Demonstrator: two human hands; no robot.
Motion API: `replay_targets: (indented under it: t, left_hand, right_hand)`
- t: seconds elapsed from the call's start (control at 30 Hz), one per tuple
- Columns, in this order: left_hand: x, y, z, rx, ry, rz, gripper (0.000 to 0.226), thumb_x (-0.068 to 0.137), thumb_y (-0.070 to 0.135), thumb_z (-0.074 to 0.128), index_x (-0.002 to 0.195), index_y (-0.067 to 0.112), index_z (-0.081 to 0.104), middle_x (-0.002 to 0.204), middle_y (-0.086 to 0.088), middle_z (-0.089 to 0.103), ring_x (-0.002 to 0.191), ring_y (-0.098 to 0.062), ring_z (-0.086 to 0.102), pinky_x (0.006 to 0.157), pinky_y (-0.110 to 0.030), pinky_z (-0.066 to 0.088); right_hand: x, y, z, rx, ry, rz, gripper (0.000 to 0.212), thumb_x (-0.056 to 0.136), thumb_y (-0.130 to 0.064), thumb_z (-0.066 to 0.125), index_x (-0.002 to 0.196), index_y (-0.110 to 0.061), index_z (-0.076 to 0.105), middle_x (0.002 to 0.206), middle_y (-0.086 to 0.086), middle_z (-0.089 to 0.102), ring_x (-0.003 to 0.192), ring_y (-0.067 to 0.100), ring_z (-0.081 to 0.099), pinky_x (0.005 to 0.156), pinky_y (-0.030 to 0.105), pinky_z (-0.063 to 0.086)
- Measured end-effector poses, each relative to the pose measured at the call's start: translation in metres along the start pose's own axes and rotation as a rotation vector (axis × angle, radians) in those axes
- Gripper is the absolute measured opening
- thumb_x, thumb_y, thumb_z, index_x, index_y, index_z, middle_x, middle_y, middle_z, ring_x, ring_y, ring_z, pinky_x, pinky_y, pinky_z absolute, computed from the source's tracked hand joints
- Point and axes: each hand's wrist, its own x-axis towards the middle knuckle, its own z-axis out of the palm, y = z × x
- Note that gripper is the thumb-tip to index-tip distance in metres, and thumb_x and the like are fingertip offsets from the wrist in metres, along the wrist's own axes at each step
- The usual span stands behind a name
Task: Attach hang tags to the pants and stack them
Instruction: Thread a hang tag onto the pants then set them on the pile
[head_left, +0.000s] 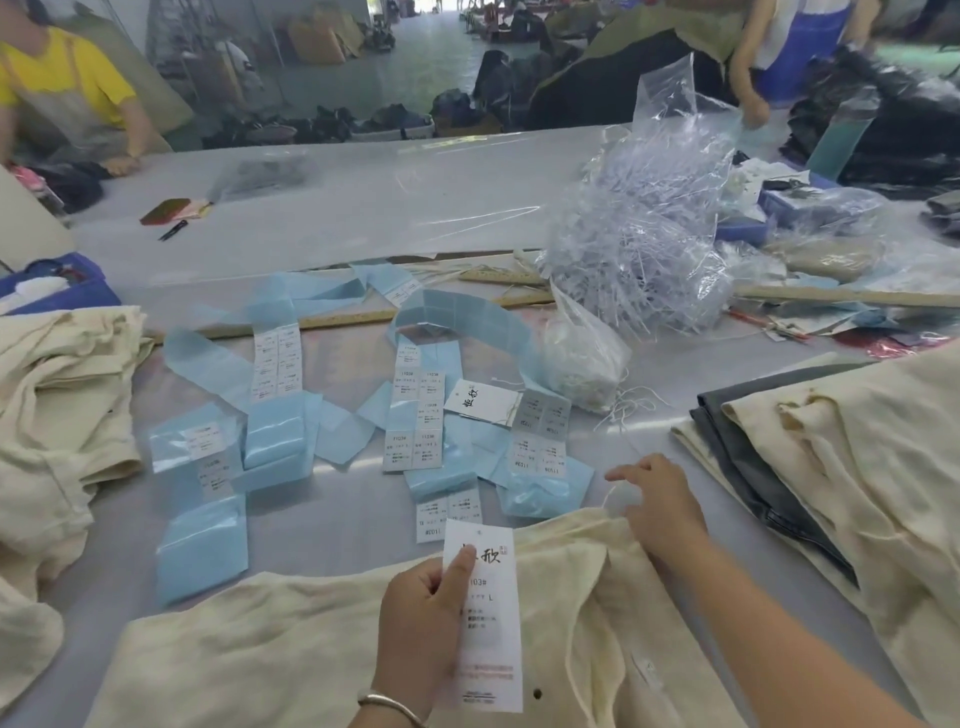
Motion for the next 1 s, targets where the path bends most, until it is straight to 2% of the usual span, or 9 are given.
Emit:
replay_targets:
  t: [0.07,0.2,0.33,0.4,0.53,0.67,0.73,0.87,1.0]
  left_hand:
    - [-0.001,-0.003,-0.001,0.012,-0.009,-0.003,0.052,0.087,0.042,0.065,0.05,0.02,0.036,0.048,0.002,0.035,0.047,-0.014,0.032,0.049,-0.025,0.026]
    - [-0.004,-0.002,-0.004,-0.006,-0.019,-0.021,0.056,0.087,0.044,0.065,0.048,0.02,0.033,0.048,0.002,0.034,0.048,-0.015,0.032,0.048,-0.024,0.026]
    - [-0.01,0.0,-0.006,-0.043,-0.015,-0.033,0.056,0.087,0.042,0.066,0.047,0.02,0.033,0.049,0.002,0.034,0.048,-0.015,0.032,0.048,-0.024,0.026]
    - [-0.014,0.001,-0.009,-0.046,-0.01,-0.021,0.058,0.086,0.041,0.067,0.045,0.02,0.032,0.046,0.005,0.033,0.045,-0.013,0.03,0.044,-0.02,0.025]
    - [-0.021,0.0,-0.018,-0.075,0.021,-0.022,0.059,0.088,0.037,0.067,0.044,0.021,0.03,0.047,0.006,0.03,0.044,-0.011,0.028,0.042,-0.017,0.024]
    - [-0.031,-0.004,-0.028,-0.191,0.016,-0.088,0.04,0.086,0.037,0.069,0.056,0.016,0.051,0.052,-0.003,0.042,0.048,-0.016,0.038,0.046,-0.023,0.031]
    - [-0.038,-0.005,-0.032,-0.244,0.008,-0.108,0.034,0.086,0.038,0.069,0.068,0.011,0.06,0.057,-0.009,0.049,0.051,-0.018,0.044,0.05,-0.026,0.035]
    - [-0.05,-0.009,-0.048,-0.33,0.079,-0.145,0.035,0.086,0.035,0.07,0.065,0.009,0.061,0.055,-0.009,0.052,0.046,-0.017,0.047,0.047,-0.024,0.038]
    - [-0.058,-0.017,-0.069,-0.418,0.175,-0.177,0.031,0.086,0.033,0.07,0.075,0.005,0.066,0.063,-0.013,0.053,0.058,-0.022,0.048,0.059,-0.035,0.043]
  right_hand:
    - [0.013,0.003,0.001,-0.027,-0.074,-0.016,0.04,0.08,-0.005,0.059,0.106,-0.034,0.065,0.109,-0.004,0.044,0.113,0.017,0.038,0.091,0.028,0.042]
    - [0.026,0.002,0.003,-0.04,-0.107,-0.028,0.018,0.077,-0.02,0.073,0.072,-0.032,0.062,0.096,-0.01,0.045,0.101,0.012,0.039,0.081,0.025,0.037]
    - [0.028,-0.004,0.002,-0.23,-0.106,-0.074,0.013,0.087,-0.017,0.062,0.077,-0.023,0.058,0.101,-0.005,0.045,0.101,0.017,0.041,0.084,0.028,0.042]
    - [0.028,-0.01,-0.006,-0.194,-0.028,-0.025,0.024,0.091,-0.009,0.054,0.07,-0.022,0.054,0.098,0.001,0.048,0.099,0.022,0.044,0.077,0.031,0.041]
    - [0.011,-0.031,-0.032,0.371,0.129,0.032,0.02,0.093,-0.004,0.052,0.076,-0.014,0.052,0.079,0.001,0.057,0.074,0.018,0.05,0.063,0.029,0.036]
    - [-0.026,-0.069,-0.056,0.931,-0.106,-0.065,0.014,0.093,0.005,0.052,0.084,-0.005,0.054,0.066,0.011,0.064,0.052,0.015,0.048,0.049,0.022,0.039]
    - [-0.042,-0.087,-0.062,1.074,-0.193,-0.081,0.012,0.094,0.005,0.052,0.087,-0.005,0.053,0.065,0.013,0.063,0.049,0.016,0.048,0.047,0.022,0.038]
    - [-0.071,-0.123,-0.056,1.305,-0.321,-0.071,0.013,0.092,0.004,0.053,0.096,-0.008,0.055,0.065,0.013,0.064,0.048,0.015,0.043,0.045,0.019,0.033]
    - [-0.093,-0.157,-0.034,1.468,-0.471,-0.028,0.02,0.089,0.001,0.057,0.102,-0.01,0.066,0.071,0.012,0.068,0.055,0.013,0.054,0.049,0.019,0.041]
